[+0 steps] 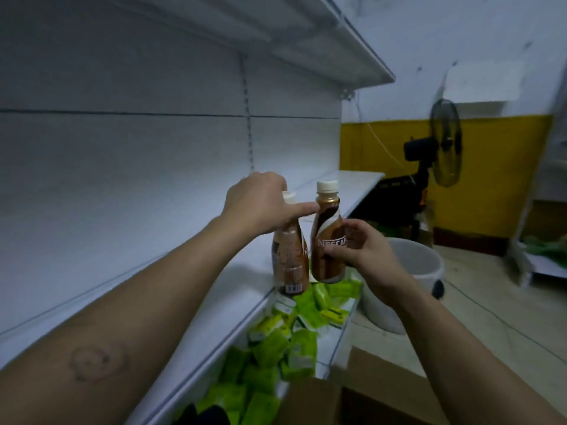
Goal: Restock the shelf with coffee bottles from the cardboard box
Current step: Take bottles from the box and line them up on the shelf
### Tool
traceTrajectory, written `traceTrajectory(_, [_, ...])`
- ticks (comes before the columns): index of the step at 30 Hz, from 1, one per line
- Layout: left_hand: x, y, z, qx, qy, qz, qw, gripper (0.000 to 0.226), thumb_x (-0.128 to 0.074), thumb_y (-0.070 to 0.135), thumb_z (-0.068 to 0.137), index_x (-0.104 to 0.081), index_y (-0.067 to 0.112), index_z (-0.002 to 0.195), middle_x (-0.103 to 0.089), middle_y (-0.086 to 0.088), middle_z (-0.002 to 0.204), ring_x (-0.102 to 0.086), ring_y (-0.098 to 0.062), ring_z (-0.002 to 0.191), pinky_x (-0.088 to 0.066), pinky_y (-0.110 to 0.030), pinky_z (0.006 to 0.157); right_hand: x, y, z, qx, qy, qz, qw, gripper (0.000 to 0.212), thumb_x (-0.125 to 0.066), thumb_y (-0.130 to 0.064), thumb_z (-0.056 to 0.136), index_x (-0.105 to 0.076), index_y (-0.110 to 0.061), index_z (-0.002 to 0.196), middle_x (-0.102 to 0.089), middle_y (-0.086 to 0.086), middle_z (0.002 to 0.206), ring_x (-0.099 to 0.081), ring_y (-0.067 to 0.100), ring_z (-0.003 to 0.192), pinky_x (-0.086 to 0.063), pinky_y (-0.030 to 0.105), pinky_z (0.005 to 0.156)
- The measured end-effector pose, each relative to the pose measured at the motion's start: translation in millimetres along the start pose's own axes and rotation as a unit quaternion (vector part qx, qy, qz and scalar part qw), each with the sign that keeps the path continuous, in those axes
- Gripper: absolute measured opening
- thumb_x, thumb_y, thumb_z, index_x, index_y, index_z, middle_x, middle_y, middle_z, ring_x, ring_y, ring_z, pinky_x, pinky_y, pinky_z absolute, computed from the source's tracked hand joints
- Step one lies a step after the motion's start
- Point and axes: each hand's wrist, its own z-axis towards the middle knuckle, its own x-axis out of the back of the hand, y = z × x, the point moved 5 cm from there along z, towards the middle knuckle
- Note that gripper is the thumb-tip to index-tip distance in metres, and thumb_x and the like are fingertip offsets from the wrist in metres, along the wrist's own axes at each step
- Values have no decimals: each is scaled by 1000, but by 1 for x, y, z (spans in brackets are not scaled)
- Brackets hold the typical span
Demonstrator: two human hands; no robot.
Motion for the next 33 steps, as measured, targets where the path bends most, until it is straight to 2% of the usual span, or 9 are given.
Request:
traceTrajectory(5, [61,-64,-17,50,54,96,993,77,-34,95,53,-55,21,60,-55,4,54,-52,-15,51,-32,-26,45,-92,-12,23,24,-121,81,989,41,-72,7,76,-63,-11,112,-72,12,105,-68,19,96,-54,28,80])
traceTrajectory(9, [94,-118,-49,109,53,171,978,80,-28,96,54,-55,21,60,-56,2,56,-54,-16,53,-46,-30,49,-167,-11,20,13,-191,104,976,36,-70,4,79,-64,-19,107,-73,5,99,-69,12,89,-53,18,68])
traceTrajectory(11, [108,-142,-68,134,52,212,967,80,-26,95,57,-55,21,59,-55,3,54,-53,-16,51,-46,-29,49,-203,-9,11,-7,-231,108,967,34,-69,1,81,-63,-19,108,-73,4,98,-68,16,93,-53,23,74])
traceTrajectory(14, [127,-176,-92,159,36,291,943,78,-26,92,64,-54,20,57,-54,2,51,-52,-15,49,-38,-26,46,-253,-6,-3,-32,-285,92,954,34,-68,0,84,-61,-16,113,-72,5,103,-66,22,102,-51,39,92])
traceTrajectory(17, [139,-210,-114,192,-12,328,925,71,-33,85,71,-56,19,62,-56,1,54,-53,-15,51,-38,-26,47,-295,-6,-17,-34,-323,56,944,31,-66,0,85,-63,-15,112,-70,3,106,-63,22,105,-48,43,99])
traceTrajectory(19, [144,-230,-127,206,-29,338,918,73,-33,86,70,-57,18,64,-57,1,57,-53,-16,54,-39,-28,53,-316,-6,-23,-17,-339,37,940,25,-65,2,84,-66,-13,104,-70,5,101,-64,24,102,-50,41,97])
traceTrajectory(23, [151,-257,-145,193,-41,408,892,80,-23,93,62,-55,19,61,-55,0,61,-49,-18,64,-34,-43,85,-347,-2,-25,9,-352,11,936,22,-65,5,82,-69,-14,93,-69,6,96,-66,24,93,-53,35,88])
traceTrajectory(30, [155,-287,-167,222,-18,422,879,84,-18,94,61,-52,17,58,-53,-4,63,-45,-23,73,-30,-44,84,-391,3,-27,10,-365,16,931,23,-67,6,80,-69,-15,90,-67,1,89,-65,20,85,-53,34,85])
traceTrajectory(33, [155,-290,-176,218,21,401,890,80,-22,92,64,-54,18,65,-58,-4,67,-49,-25,75,-31,-44,83,-403,8,-34,4,-349,19,937,30,-67,3,83,-67,-12,109,-67,0,98,-65,19,92,-52,35,90])
